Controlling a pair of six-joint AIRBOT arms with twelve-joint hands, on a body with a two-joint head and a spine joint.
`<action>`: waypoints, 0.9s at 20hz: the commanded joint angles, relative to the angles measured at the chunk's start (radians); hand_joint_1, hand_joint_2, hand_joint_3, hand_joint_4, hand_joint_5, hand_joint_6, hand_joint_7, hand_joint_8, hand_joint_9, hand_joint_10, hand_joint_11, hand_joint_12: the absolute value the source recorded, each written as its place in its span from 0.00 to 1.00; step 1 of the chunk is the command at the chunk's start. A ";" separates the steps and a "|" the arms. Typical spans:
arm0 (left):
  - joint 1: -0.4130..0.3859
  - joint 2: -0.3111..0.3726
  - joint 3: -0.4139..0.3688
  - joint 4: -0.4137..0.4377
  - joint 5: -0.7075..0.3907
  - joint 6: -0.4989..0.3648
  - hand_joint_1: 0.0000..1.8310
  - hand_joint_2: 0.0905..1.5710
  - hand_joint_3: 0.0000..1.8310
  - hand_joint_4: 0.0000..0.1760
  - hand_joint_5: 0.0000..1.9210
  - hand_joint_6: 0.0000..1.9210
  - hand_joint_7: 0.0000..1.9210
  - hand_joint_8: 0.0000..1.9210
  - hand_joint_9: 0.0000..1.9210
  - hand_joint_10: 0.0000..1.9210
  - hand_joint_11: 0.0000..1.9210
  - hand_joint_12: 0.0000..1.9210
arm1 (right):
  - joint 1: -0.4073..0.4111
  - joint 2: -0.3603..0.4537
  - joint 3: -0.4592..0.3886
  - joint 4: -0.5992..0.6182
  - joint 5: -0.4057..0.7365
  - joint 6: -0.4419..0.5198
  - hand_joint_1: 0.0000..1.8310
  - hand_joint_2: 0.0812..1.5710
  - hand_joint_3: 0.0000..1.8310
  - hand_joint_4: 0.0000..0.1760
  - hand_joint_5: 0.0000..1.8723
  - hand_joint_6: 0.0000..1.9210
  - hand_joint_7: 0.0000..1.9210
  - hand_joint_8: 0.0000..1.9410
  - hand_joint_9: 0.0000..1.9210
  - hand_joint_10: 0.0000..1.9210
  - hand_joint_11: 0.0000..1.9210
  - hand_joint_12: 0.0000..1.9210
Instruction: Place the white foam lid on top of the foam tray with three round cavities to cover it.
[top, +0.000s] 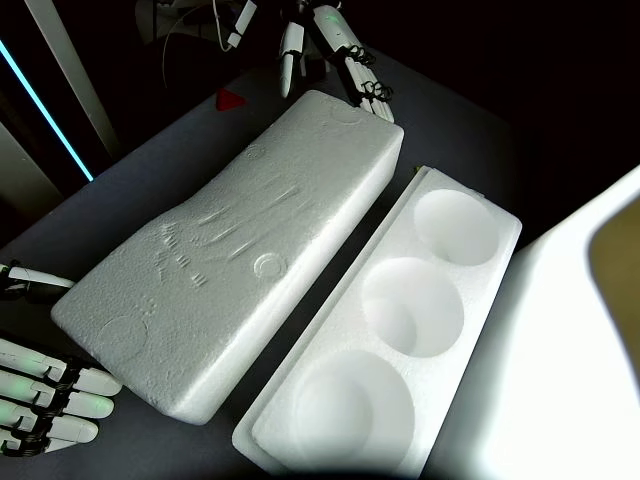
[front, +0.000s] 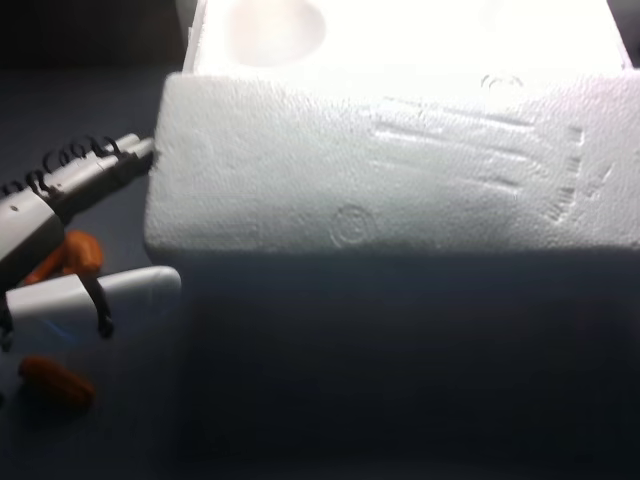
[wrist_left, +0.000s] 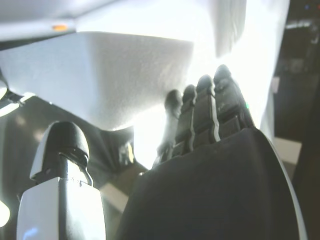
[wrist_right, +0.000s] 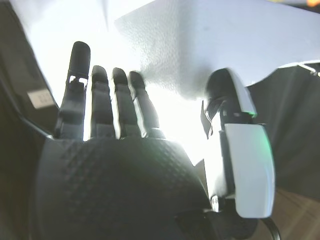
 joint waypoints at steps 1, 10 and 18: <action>-0.011 0.009 -0.012 0.080 -0.160 -0.008 0.23 0.71 0.01 0.00 0.08 0.00 0.00 0.00 0.00 0.00 0.00 0.00 | 0.006 0.009 -0.011 -0.091 0.143 0.012 0.26 0.79 0.00 0.00 0.04 0.10 0.04 0.00 0.01 0.10 0.00 0.59; -0.130 0.015 0.023 0.131 -0.128 -0.007 0.24 0.71 0.00 0.00 0.08 0.00 0.00 0.00 0.00 0.00 0.00 0.00 | 0.074 0.062 -0.004 -0.132 0.168 -0.015 0.16 0.79 0.00 0.00 0.00 0.27 0.11 0.03 0.00 0.48 0.00 0.95; -0.266 -0.064 0.128 0.166 0.002 -0.023 0.29 0.70 0.00 0.00 0.09 0.00 0.00 0.00 0.00 0.00 0.00 0.00 | 0.219 0.045 0.087 -0.145 0.054 -0.020 0.21 0.75 0.00 0.00 0.00 0.30 0.04 0.18 0.00 0.38 0.00 1.00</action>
